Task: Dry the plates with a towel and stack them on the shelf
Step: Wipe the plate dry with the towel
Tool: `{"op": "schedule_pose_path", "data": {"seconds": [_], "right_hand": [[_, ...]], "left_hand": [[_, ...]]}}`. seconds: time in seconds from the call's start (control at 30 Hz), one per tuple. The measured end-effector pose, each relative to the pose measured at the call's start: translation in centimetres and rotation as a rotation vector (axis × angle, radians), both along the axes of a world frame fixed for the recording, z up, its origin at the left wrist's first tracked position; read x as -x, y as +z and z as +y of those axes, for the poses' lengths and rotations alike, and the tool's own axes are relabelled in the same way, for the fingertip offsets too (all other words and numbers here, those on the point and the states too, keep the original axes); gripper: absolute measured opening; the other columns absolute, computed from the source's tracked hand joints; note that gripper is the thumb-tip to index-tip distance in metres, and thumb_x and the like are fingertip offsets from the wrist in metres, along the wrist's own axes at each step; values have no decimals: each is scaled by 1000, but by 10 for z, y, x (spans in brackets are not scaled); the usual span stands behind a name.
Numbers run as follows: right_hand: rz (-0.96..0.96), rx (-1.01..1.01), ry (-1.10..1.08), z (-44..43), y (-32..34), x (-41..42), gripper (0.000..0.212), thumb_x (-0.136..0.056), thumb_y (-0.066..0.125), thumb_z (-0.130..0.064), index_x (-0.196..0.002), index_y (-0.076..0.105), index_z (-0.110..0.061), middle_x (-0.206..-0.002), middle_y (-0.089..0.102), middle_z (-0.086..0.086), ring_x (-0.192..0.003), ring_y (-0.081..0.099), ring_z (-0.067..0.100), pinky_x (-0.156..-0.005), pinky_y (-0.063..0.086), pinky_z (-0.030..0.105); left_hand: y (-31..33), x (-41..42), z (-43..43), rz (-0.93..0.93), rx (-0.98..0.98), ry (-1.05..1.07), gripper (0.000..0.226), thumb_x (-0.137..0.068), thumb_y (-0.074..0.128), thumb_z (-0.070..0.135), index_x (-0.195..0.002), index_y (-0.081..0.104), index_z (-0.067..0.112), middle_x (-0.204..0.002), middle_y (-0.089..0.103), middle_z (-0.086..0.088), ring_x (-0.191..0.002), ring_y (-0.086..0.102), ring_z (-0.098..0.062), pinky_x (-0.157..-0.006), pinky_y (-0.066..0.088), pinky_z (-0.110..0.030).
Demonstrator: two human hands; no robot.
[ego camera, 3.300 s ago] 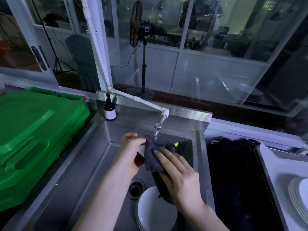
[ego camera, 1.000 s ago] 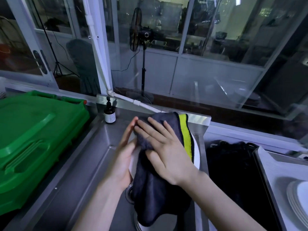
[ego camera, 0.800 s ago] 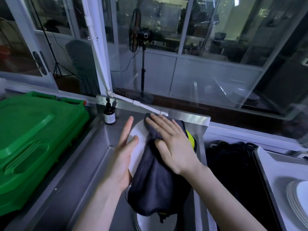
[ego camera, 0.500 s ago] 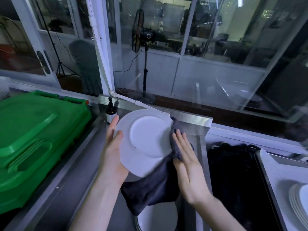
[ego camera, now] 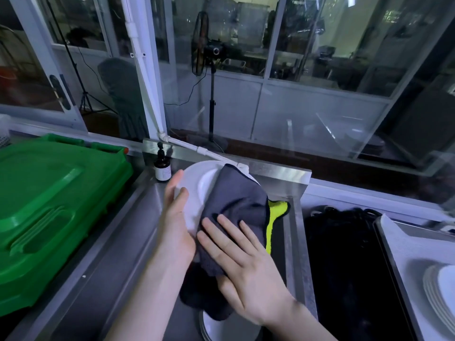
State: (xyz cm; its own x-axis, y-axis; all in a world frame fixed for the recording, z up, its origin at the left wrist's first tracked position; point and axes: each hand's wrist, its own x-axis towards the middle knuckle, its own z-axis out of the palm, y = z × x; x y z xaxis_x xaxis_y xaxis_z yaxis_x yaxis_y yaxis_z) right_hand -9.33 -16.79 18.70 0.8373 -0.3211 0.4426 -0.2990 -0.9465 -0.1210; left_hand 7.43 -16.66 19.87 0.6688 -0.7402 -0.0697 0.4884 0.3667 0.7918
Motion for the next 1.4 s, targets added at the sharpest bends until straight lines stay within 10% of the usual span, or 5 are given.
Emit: {"op": "schedule_pose_path", "data": {"seconds": [0.1,0.3,0.6,1.13,1.4], "right_hand": [[-104,-62,-52,-7,-8,19,66,-85,43,-20,-151,34,-16,-161,24,0,-150,19,23,-118,21,48],[-424,-489,-230,-33,11,17,62,-87,36,-10,-149,36,-13,-160,27,-2,-150,14,16,-122,14,50],[-145,-180,-17,-1,17,-15,63,-85,39,-19,-148,40,-12,-159,29,-1,-150,17,19,-120,20,44],[-104,-364,-221,-70,49,-28,61,-90,32,-20,-152,31,-17,-160,20,-6,-150,7,8,-123,5,33],[-4,-234,-99,-15,20,11,65,-88,37,-23,-152,31,-16,-161,22,-5,-150,13,13,-121,15,40]], "left_hand": [[0,-5,5,163,90,-18,36,-100,47,13,-131,60,27,-125,70,-4,-103,71,-23,-81,57,-39],[2,-13,12,158,88,-64,29,-103,46,21,-120,60,39,-112,75,13,-95,75,-14,-64,60,-31],[10,20,7,242,-23,-222,49,-96,55,50,-135,63,20,-131,67,-15,-121,64,-32,-108,47,-45],[-15,20,15,-277,17,-122,37,-105,44,16,-132,56,38,-122,60,42,-120,44,26,-89,37,1],[-15,4,14,-40,86,-126,47,-96,54,22,-143,51,26,-133,67,-3,-119,66,-23,-94,53,-41]]}}
